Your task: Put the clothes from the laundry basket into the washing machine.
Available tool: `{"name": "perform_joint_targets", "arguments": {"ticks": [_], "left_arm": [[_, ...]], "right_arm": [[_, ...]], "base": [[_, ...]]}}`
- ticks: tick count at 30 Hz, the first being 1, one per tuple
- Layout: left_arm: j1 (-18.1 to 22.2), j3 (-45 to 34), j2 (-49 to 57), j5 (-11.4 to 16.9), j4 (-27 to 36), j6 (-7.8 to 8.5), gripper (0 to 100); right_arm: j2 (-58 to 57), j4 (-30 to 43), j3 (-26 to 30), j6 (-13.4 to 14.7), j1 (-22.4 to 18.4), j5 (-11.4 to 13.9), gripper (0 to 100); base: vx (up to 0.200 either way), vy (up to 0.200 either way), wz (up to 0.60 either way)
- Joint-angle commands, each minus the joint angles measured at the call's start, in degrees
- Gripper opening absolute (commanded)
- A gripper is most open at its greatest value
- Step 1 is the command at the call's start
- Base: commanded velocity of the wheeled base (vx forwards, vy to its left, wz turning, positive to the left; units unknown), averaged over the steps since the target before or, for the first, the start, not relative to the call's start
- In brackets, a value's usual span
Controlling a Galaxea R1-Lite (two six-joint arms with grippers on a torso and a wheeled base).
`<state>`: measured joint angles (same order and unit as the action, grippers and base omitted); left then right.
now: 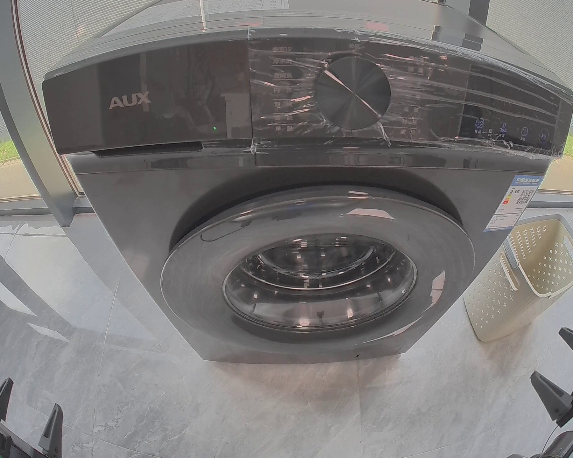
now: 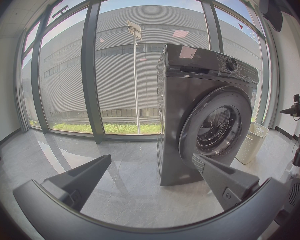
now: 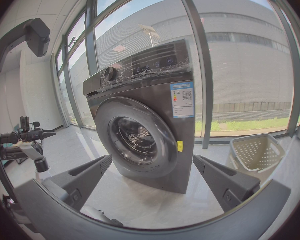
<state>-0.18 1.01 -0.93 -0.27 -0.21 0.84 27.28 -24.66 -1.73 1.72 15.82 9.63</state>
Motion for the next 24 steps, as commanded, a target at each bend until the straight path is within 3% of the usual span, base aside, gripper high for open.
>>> {"name": "perform_joint_targets", "arguments": {"ticks": [1,5,6,9,13,20,24], "left_arm": [[0.0,-1.0,0.9,0.0,0.0,0.04,100],[0.0,-1.0,0.9,0.0,0.0,0.04,100],[0.0,-1.0,0.9,0.0,-0.1,0.04,100],[0.0,-1.0,0.9,0.0,0.0,-0.05,100],[0.0,-1.0,0.9,0.0,-0.1,-0.05,100],[0.0,-0.9,0.9,-0.2,0.0,-0.31,100],[0.0,-0.9,0.9,-0.3,0.0,-1.02,100]], "right_arm": [[-22.6,12.0,-0.8,-1.1,-8.8,-0.6,100],[-22.7,11.3,1.4,-1.0,-9.7,-2.2,100],[-23.2,12.6,1.7,-0.9,-11.2,-3.6,100],[-25.9,17.3,1.7,-1.1,-16.6,-3.0,100],[-27.3,21.6,1.7,-0.8,-15.7,-3.9,100],[-27.3,24.7,1.7,-2.0,-15.4,-9.7,100],[-27.3,24.6,1.7,-2.1,-15.4,-9.2,100]], "base": [[0.0,0.0,0.0],[0.0,0.0,0.0],[0.0,0.0,0.0],[0.0,0.0,0.0],[0.0,0.0,0.0],[0.0,0.0,0.0],[0.0,0.0,0.0]]}}
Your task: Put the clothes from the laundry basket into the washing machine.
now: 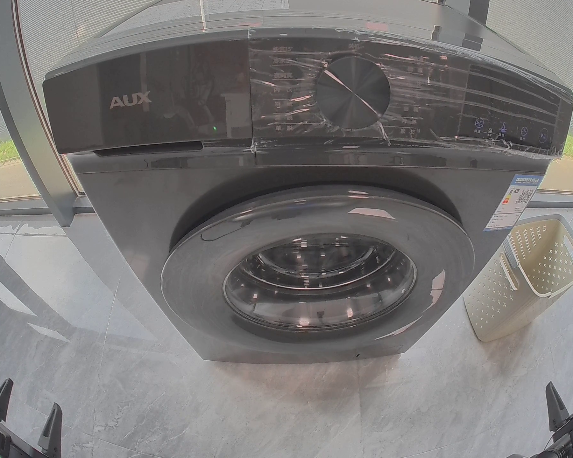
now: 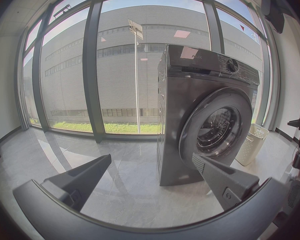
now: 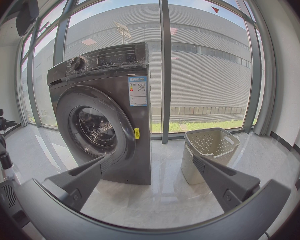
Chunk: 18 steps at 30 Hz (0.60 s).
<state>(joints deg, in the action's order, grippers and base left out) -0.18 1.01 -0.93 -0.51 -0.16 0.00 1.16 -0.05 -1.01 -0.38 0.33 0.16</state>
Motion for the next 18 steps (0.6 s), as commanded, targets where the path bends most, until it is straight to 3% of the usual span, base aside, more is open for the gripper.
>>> {"name": "perform_joint_targets", "arguments": {"ticks": [1,18], "left_arm": [[0.0,-0.9,0.9,0.0,-0.1,-0.18,100],[0.0,-0.9,0.9,0.6,-0.1,-0.09,100]], "right_arm": [[-1.2,0.0,1.0,0.0,0.0,0.8,100],[-1.2,0.0,1.0,0.4,0.1,1.1,100]], "base": [[0.0,0.0,0.0],[0.0,0.0,0.0]]}}
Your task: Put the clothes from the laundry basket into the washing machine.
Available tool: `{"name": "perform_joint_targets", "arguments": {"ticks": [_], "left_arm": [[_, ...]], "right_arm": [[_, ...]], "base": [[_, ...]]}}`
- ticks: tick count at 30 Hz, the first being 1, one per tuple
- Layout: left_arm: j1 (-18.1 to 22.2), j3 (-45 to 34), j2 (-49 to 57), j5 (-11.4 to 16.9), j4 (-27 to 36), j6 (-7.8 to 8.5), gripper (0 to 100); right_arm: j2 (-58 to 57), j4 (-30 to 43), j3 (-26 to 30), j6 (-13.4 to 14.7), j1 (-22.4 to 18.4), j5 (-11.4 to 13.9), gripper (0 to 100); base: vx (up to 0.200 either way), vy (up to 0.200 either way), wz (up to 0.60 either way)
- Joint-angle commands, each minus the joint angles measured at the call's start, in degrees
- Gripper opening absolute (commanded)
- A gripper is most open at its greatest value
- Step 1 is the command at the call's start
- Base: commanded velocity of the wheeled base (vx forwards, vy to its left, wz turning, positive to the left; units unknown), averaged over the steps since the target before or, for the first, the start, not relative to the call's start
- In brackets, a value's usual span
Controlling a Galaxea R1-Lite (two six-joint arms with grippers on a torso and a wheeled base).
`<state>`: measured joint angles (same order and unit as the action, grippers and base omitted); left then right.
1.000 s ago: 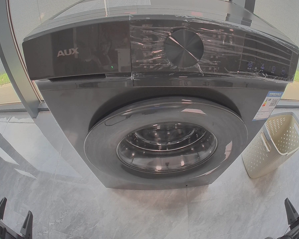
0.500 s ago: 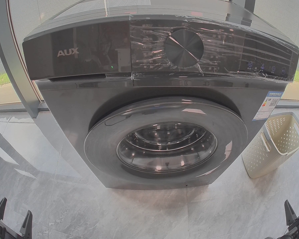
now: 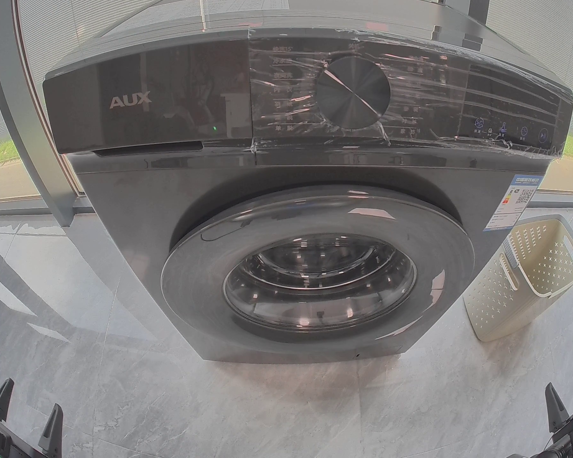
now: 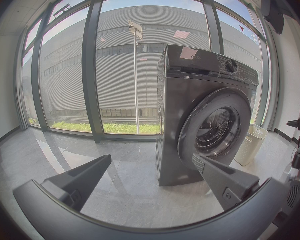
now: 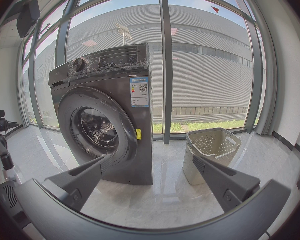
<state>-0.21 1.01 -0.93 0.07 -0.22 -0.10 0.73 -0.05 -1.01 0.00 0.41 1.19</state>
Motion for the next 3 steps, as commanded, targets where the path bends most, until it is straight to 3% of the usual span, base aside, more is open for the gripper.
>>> {"name": "perform_joint_targets", "arguments": {"ticks": [1,3], "left_arm": [[0.0,-0.9,0.9,0.0,0.0,0.01,100],[0.0,-0.9,0.9,0.0,0.0,0.01,100]], "right_arm": [[-0.7,0.0,1.0,0.0,0.0,0.0,100],[-0.7,0.0,1.0,0.0,0.0,0.0,100]], "base": [[0.0,0.0,0.0],[0.0,0.0,0.0]]}}
